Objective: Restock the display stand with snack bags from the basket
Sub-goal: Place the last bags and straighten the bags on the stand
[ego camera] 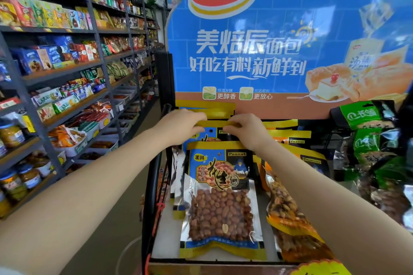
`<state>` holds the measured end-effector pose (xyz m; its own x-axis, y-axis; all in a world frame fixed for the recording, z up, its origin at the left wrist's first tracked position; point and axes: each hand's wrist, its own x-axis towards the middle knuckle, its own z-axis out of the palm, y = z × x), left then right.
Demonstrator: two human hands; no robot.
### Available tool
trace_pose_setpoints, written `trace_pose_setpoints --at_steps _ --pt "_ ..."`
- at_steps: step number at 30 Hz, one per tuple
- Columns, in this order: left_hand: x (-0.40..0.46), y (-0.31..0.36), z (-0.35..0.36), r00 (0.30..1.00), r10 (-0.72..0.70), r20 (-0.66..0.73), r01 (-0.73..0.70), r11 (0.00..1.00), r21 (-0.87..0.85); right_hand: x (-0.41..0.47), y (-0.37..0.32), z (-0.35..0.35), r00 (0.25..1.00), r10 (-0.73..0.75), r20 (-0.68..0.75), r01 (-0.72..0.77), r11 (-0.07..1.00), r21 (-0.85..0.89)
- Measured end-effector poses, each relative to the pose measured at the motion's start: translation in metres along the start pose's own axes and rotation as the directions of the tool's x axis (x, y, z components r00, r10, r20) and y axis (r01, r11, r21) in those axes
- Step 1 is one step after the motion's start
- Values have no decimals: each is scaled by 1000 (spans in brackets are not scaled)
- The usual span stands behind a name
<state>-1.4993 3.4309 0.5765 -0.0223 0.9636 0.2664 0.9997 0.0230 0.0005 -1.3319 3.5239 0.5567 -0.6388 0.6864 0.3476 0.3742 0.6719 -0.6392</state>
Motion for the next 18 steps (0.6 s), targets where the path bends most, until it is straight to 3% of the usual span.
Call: trace_pose_setpoints --at_steps 3,8,11,13,14,16,18 --pt "5 -2 -9 991 -8 -136 26 992 126 4 -1 -1 994 78 -74 -76 997 31" --pt "1 -5 -4 991 -108 -75 118 981 154 -11 5 -10 934 282 220 -259 957 -128" --pt "-4 -4 -1 985 -58 -165 85 983 161 -21 4 -14 929 242 280 -193 963 -190" --pt "-9 1 -2 962 35 -271 -1 992 124 -23 4 -13 958 171 229 -142 980 -139" --pt "-11 4 -2 960 76 -268 -64 997 54 -22 3 -11 972 145 184 -129 987 -99" --pt "-17 10 -3 985 113 -130 -126 988 -93 -21 1 -5 988 127 90 -124 991 -43" --pt "-20 10 -3 995 95 -15 -96 994 -51 -19 -4 0 998 58 28 -57 998 -41"
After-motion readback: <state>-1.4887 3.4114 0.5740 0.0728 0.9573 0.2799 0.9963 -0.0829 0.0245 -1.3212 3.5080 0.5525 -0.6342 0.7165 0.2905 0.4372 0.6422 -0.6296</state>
